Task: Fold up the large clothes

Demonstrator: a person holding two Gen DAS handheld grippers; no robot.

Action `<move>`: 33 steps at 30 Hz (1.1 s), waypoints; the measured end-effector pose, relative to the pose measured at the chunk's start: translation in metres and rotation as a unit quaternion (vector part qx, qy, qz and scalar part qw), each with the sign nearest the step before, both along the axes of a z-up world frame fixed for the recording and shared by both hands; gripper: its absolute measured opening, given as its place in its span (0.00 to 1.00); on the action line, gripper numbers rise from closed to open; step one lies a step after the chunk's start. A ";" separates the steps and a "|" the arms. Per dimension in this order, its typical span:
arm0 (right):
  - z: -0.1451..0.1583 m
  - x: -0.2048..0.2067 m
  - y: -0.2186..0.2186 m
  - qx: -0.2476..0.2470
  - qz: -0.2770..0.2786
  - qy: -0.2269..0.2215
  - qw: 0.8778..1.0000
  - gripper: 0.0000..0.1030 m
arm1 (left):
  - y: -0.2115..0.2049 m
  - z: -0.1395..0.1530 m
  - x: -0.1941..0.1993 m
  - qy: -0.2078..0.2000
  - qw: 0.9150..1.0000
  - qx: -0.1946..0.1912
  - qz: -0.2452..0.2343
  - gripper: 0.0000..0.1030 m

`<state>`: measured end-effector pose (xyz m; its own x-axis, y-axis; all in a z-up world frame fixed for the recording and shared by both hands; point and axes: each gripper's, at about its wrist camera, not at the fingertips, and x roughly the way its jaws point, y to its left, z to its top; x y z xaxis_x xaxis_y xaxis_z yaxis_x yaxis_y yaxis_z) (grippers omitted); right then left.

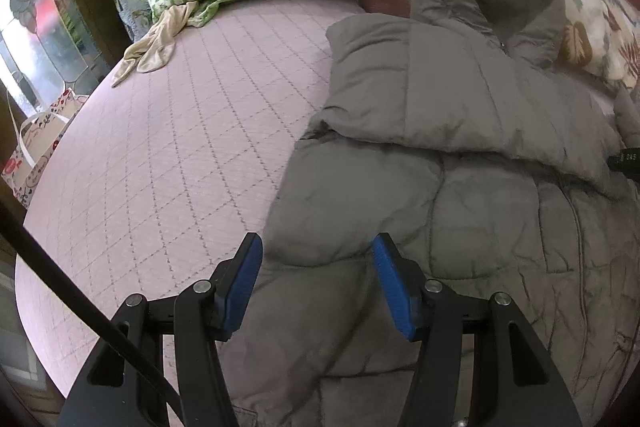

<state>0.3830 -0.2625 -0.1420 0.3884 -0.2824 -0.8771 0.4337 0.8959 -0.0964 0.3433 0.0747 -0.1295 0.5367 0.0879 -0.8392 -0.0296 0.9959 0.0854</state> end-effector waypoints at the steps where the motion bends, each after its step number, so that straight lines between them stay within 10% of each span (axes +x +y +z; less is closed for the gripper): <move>1: -0.001 0.000 -0.001 -0.003 0.003 0.000 1.000 0.31 | -0.002 0.000 0.000 -0.001 1.000 0.002 -0.002 0.55; 14: 0.086 -0.090 -0.115 0.140 -0.059 -0.157 0.976 0.66 | -0.014 -0.004 -0.003 0.005 1.000 0.004 -0.012 0.55; 19: 0.059 -0.102 -0.191 0.205 -0.155 -0.157 0.954 0.66 | -0.019 -0.007 -0.002 0.003 1.000 0.018 -0.014 0.55; 28: -0.008 -0.078 -0.255 0.365 -0.243 -0.200 0.877 0.66 | -0.024 -0.013 0.002 0.003 0.999 0.032 -0.017 0.56; 33: -0.018 -0.059 -0.260 0.371 -0.254 -0.210 0.869 0.66 | -0.025 -0.014 0.003 0.003 0.999 0.035 -0.018 0.57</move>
